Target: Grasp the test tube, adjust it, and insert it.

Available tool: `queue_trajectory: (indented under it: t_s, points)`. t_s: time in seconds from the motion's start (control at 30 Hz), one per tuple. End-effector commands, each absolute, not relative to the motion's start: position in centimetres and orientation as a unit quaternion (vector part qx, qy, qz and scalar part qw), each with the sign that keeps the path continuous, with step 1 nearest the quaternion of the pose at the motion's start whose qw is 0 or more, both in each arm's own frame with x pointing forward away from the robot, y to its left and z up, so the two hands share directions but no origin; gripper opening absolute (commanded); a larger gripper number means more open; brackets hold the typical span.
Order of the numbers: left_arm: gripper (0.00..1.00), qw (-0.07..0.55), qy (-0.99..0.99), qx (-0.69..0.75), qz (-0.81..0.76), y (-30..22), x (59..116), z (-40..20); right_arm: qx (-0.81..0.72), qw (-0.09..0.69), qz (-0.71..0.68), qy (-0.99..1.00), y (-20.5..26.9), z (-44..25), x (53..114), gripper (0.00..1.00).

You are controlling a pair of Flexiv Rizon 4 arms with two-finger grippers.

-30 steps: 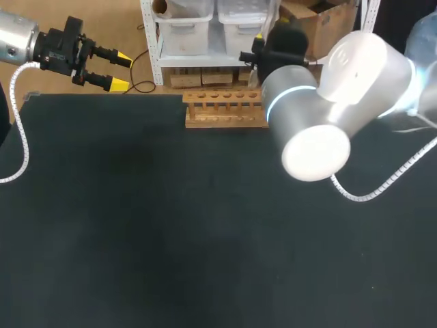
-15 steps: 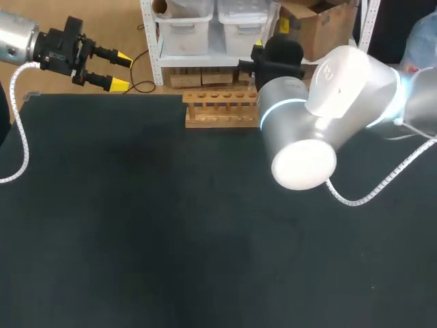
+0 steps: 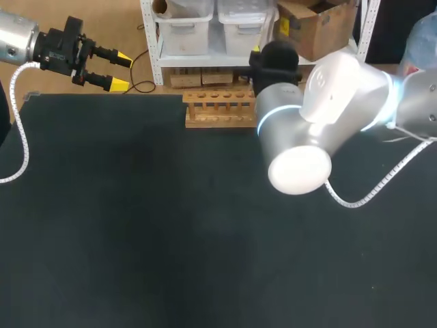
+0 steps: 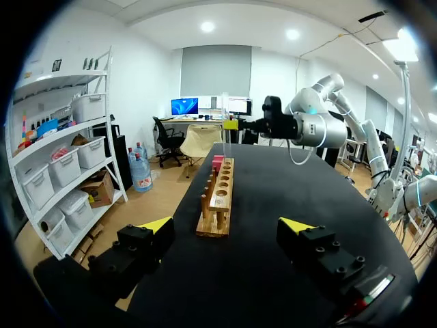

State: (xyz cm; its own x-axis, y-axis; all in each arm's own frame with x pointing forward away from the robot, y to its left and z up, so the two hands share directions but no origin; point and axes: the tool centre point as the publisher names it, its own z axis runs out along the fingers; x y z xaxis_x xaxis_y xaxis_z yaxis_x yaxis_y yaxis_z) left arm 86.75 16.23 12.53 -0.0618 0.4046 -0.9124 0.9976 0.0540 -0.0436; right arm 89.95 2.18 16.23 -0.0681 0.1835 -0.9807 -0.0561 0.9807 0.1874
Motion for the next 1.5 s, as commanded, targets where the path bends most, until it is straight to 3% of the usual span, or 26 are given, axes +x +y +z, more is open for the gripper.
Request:
queue_trajectory:
  t_s: [0.03, 1.5]
  points:
    - [1.00, 0.382, 0.616, 0.569, -0.388, 16.2, 86.9, 12.5, -0.018, 0.685, 0.153, 0.712, 1.8, 15.9, 89.9, 0.00]
    - [1.00, 0.382, 0.616, 0.569, -0.388, 16.2, 86.9, 12.5, -0.056, 0.664, 0.174, 0.725, 2.9, 9.9, 90.1, 0.00]
